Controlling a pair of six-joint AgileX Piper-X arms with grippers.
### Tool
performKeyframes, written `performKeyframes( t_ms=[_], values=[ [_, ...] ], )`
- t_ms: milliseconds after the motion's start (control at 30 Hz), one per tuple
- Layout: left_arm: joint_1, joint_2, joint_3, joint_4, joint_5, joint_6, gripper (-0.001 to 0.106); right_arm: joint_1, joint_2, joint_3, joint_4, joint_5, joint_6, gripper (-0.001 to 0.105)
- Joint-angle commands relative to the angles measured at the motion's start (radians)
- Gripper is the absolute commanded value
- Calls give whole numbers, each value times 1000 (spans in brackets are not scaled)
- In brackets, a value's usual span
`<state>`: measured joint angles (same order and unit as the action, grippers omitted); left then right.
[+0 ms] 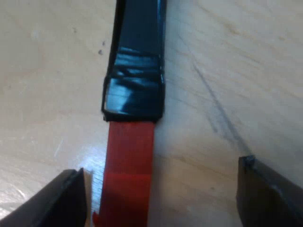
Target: Grind coffee beans and then tamp
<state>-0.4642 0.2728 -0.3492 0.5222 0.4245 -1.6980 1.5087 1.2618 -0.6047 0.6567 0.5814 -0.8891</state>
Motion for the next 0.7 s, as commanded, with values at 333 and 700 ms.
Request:
performKeyframes(
  t_ms=[333, 700],
  values=[
    [-4, -5, -3, -3, 6, -4, 66, -6, -17, -156, 214, -44, -26, 67],
    [-4, -5, -3, -3, 6, -4, 66, -100, -116, -254, 249, -69, -178, 67]
  ],
)
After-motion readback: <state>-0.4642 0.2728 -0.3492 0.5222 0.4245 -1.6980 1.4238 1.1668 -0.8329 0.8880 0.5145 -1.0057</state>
